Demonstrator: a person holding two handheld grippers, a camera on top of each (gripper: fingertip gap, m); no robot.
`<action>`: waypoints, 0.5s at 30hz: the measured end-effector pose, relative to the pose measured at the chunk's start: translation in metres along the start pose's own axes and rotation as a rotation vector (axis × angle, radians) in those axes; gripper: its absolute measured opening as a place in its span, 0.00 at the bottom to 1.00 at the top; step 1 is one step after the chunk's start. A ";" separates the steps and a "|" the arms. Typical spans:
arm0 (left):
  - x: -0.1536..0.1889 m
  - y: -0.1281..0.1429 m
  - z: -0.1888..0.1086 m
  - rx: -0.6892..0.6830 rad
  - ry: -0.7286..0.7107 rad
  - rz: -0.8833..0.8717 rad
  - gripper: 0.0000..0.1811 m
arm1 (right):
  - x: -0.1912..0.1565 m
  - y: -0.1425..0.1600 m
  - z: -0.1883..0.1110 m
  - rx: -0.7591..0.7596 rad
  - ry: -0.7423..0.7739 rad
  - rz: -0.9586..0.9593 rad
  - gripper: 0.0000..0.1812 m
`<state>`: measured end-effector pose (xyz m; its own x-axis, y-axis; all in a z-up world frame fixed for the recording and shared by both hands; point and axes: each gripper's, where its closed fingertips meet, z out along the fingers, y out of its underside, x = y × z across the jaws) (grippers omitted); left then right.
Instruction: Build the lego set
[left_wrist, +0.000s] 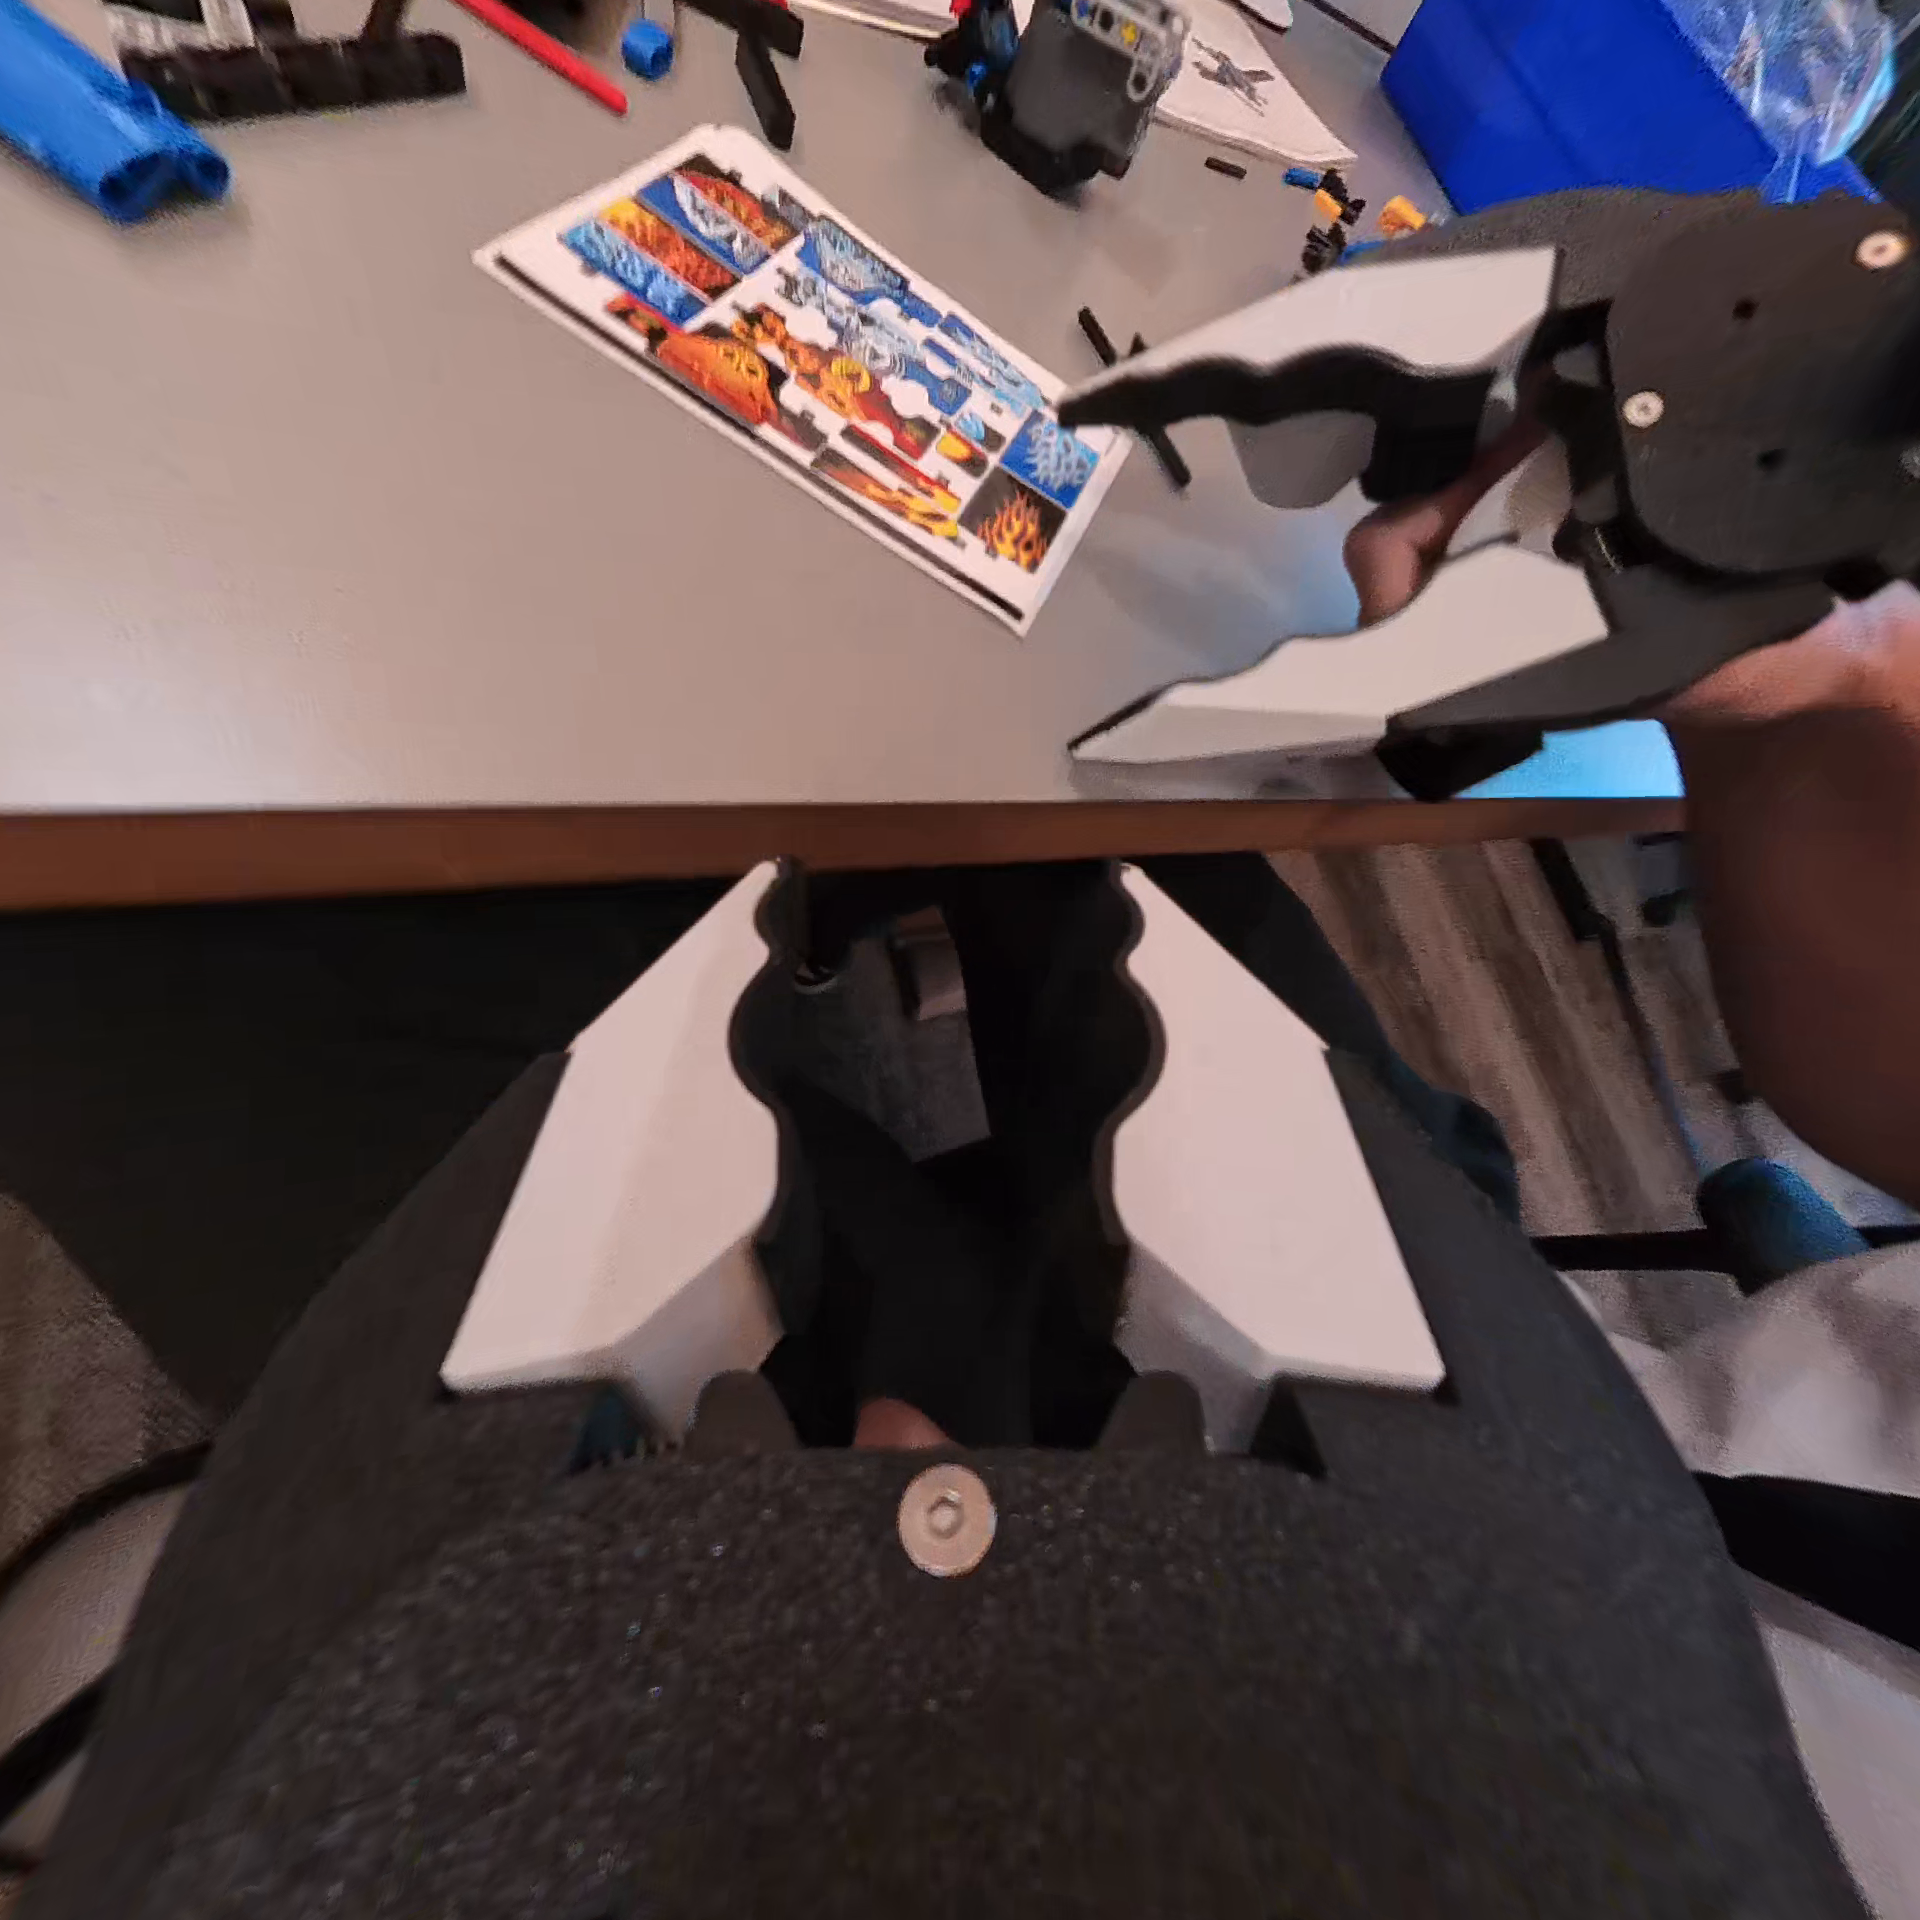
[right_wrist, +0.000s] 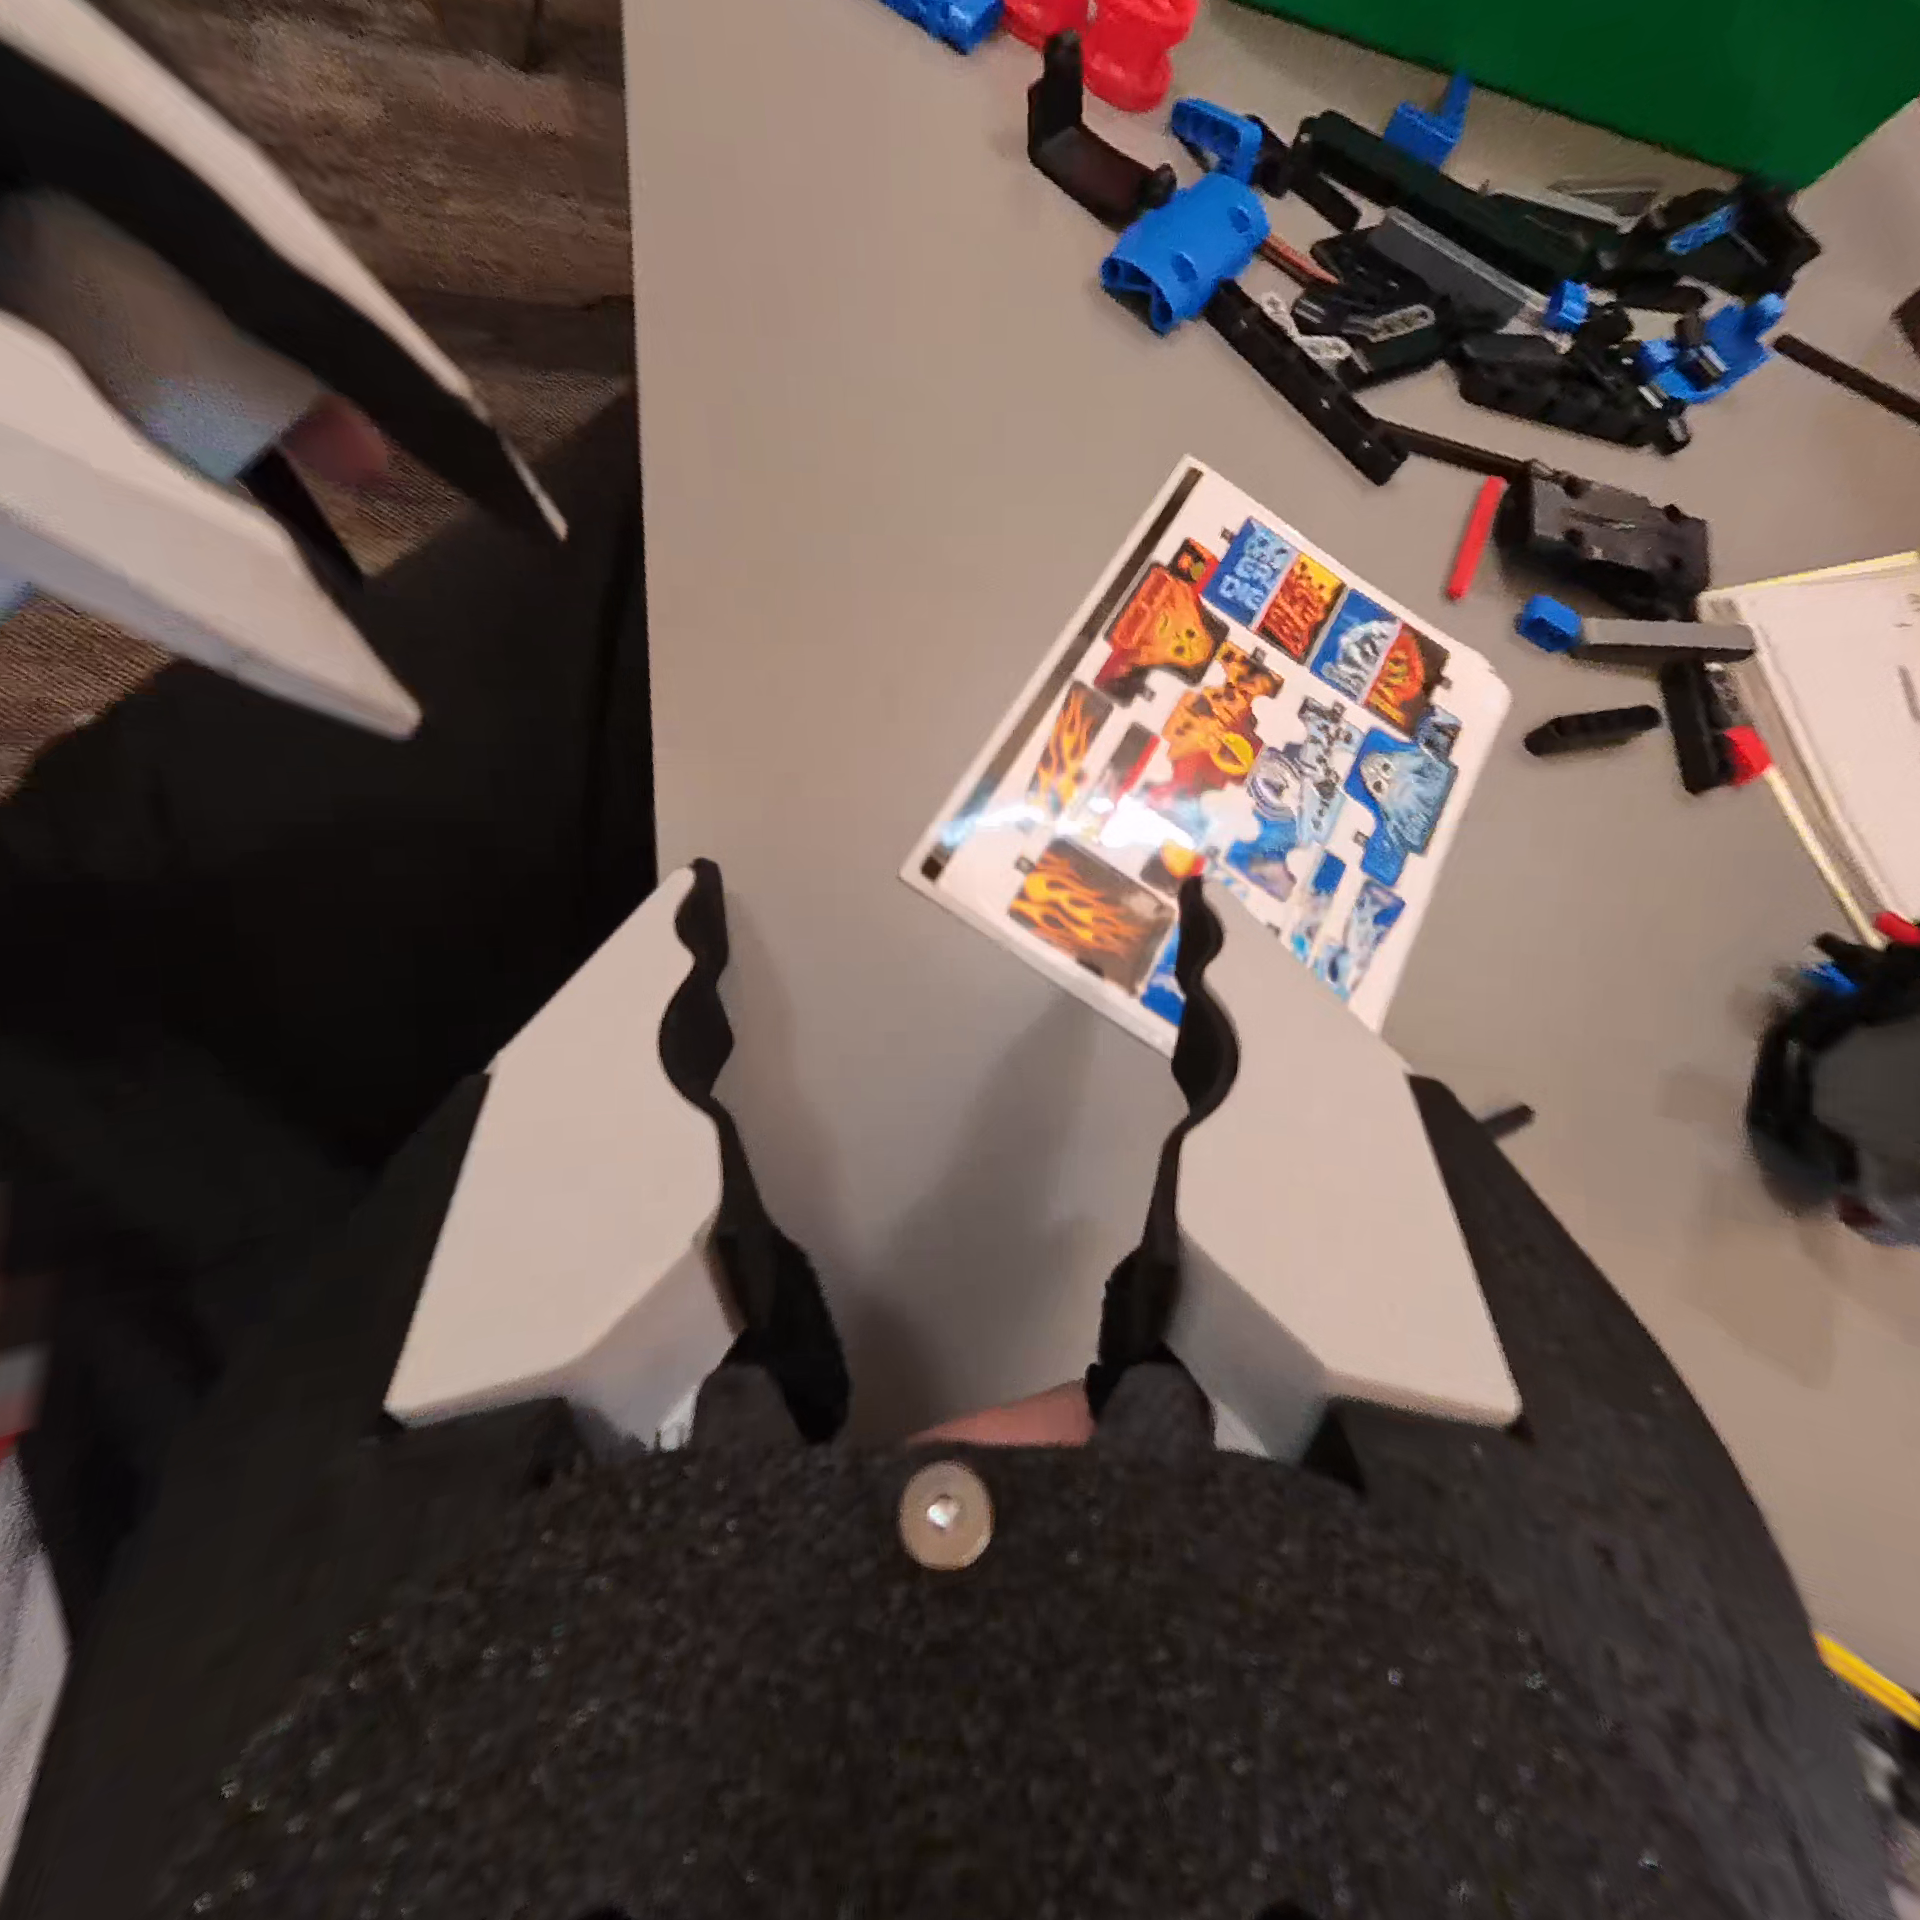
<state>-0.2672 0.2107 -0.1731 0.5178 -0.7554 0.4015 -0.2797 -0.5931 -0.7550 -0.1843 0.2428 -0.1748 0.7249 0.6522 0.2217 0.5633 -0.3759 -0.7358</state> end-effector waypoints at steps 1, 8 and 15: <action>0.000 0.005 -0.001 -0.006 0.015 -0.025 0.32 | -0.001 -0.004 0.002 0.010 -0.024 0.027 0.48; -0.003 0.029 0.011 -0.120 0.217 -0.236 0.44 | -0.009 0.002 0.014 -0.062 -0.172 0.193 0.53; 0.007 0.032 0.014 -0.129 0.405 -0.358 0.47 | -0.044 0.000 0.005 -0.062 -0.219 0.123 0.53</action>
<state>-0.2608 0.1901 -0.2017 0.2538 -0.5324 0.8076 -0.2535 -0.8423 -0.4756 -0.2182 0.2175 -0.1882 0.6900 0.7236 -0.0155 0.5048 -0.4965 -0.7062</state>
